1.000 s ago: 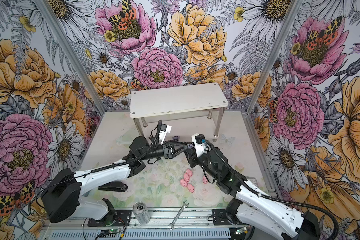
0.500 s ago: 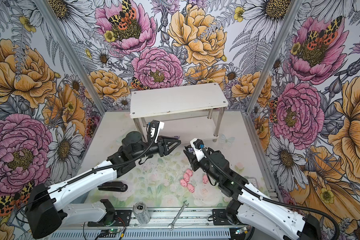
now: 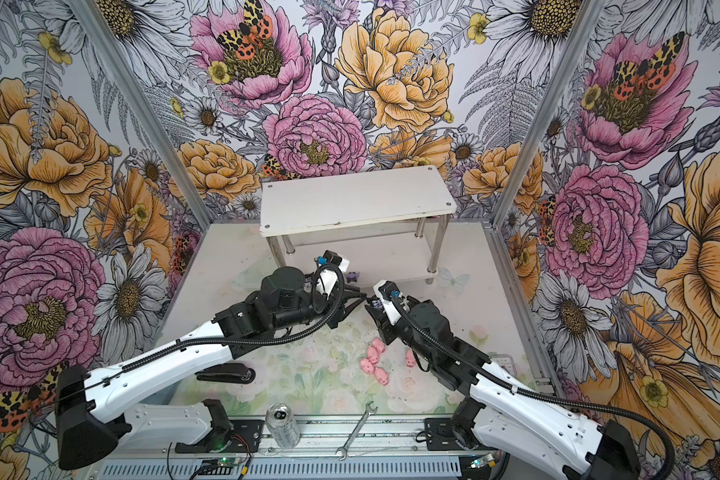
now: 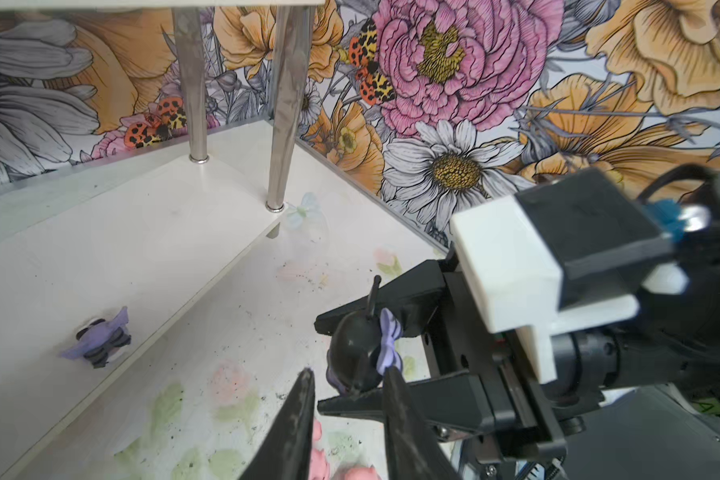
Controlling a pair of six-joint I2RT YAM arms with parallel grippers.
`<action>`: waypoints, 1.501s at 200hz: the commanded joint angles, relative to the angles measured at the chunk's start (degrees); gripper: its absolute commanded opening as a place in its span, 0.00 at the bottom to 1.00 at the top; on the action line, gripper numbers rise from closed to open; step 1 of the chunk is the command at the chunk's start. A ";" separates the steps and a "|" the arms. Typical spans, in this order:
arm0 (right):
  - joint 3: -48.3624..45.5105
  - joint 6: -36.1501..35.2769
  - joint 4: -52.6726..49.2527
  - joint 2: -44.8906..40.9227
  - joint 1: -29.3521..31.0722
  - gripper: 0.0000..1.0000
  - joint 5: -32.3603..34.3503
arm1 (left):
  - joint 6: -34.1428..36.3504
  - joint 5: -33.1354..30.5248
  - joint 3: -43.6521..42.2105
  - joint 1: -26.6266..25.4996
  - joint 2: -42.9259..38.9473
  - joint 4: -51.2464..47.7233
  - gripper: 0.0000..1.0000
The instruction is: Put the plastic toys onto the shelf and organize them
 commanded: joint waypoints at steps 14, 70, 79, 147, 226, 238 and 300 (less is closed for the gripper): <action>1.97 0.62 0.70 -0.46 -0.15 0.06 -1.33 | 3.97 -4.45 2.78 -1.53 1.71 -2.84 0.26; 1.67 0.91 0.83 -1.19 -0.15 0.06 -1.41 | 3.93 -2.92 4.60 -2.55 3.96 -2.78 0.09; 1.65 0.90 0.87 -1.21 -0.17 0.06 -1.59 | 3.85 -2.18 4.93 -2.61 4.39 -2.75 0.04; 1.24 0.64 1.04 -2.19 -0.15 0.11 -0.46 | 3.75 -1.46 6.38 -2.65 5.91 -2.01 0.00; -6.46 7.44 2.36 -13.17 -0.19 1.00 5.94 | 7.22 -1.63 7.07 -1.75 9.73 1.72 0.00; -7.63 8.46 -0.20 -18.09 -0.18 1.00 8.02 | 7.85 -1.45 7.51 -1.65 11.33 2.32 0.00; -11.55 15.22 -16.84 -45.40 -0.21 1.00 18.49 | 17.21 -3.11 9.21 -1.57 21.05 10.68 0.00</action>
